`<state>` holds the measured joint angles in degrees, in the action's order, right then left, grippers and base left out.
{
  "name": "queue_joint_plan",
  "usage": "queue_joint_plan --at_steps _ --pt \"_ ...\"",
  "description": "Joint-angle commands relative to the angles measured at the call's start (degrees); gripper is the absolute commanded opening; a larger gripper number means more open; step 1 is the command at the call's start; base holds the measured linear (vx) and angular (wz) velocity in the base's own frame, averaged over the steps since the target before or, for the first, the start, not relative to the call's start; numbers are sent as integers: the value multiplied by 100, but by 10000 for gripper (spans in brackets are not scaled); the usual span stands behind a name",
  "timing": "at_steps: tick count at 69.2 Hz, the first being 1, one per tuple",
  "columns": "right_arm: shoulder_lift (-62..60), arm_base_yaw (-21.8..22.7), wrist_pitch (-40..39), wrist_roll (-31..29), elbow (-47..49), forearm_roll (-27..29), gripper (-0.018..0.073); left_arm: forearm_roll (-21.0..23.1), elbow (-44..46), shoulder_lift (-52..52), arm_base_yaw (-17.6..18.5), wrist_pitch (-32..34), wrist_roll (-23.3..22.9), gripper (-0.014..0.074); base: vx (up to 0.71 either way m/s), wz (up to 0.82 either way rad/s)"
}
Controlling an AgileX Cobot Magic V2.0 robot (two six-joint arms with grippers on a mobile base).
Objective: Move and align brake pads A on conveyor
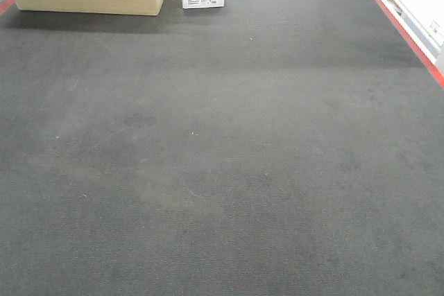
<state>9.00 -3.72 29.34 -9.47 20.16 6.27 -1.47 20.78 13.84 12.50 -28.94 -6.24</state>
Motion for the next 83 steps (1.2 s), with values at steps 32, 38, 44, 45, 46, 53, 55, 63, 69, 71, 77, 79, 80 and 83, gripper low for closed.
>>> queue_joint_plan --at_steps 32,38,44,45,46,53,55,63,69,71,77,79,80,83 --pt "54 8 -529 -18 186 -2 -8 10 164 54 34 571 -24 -6 0 0" --pt "54 8 -529 -18 186 -2 -8 10 164 54 34 534 -24 -6 0 0" --pt "54 8 -529 -18 186 -2 -8 -60 164 92 34 614 -54 -5 0 0" --pt "54 8 -529 -18 186 -2 -8 -102 169 120 34 634 -100 -5 0 0" --pt "54 8 -529 -18 186 -2 -8 -141 181 151 34 649 -137 -5 0 0" --pt "54 8 -529 -18 186 -2 -8 -678 361 700 34 472 -603 -1 0 0" --pt "54 8 -529 -18 186 -2 -8 -850 444 922 34 378 -809 0 0 0" --pt "54 8 -529 -18 186 -2 -8 -1359 837 1895 34 124 -1717 4 0 0" --pt "54 8 -529 -18 186 -2 -8 -1504 1108 2696 34 131 -2086 6 0 0" --pt "54 8 -529 -18 186 -2 -8 -1505 1199 2934 34 157 -2141 8 0 0" --pt "54 8 -529 -18 186 -2 -8 -1500 1467 3631 34 294 -2151 17 0 0" --pt "54 8 -529 -18 186 -2 -8 -1488 1560 3861 34 315 -2151 22 0 0" --pt "54 8 -529 -18 186 -2 -8 -1488 1626 3980 34 329 -2157 25 0 0" --pt "54 8 -529 -18 186 -2 -8 -1488 1728 4326 34 343 -2184 34 0 0"
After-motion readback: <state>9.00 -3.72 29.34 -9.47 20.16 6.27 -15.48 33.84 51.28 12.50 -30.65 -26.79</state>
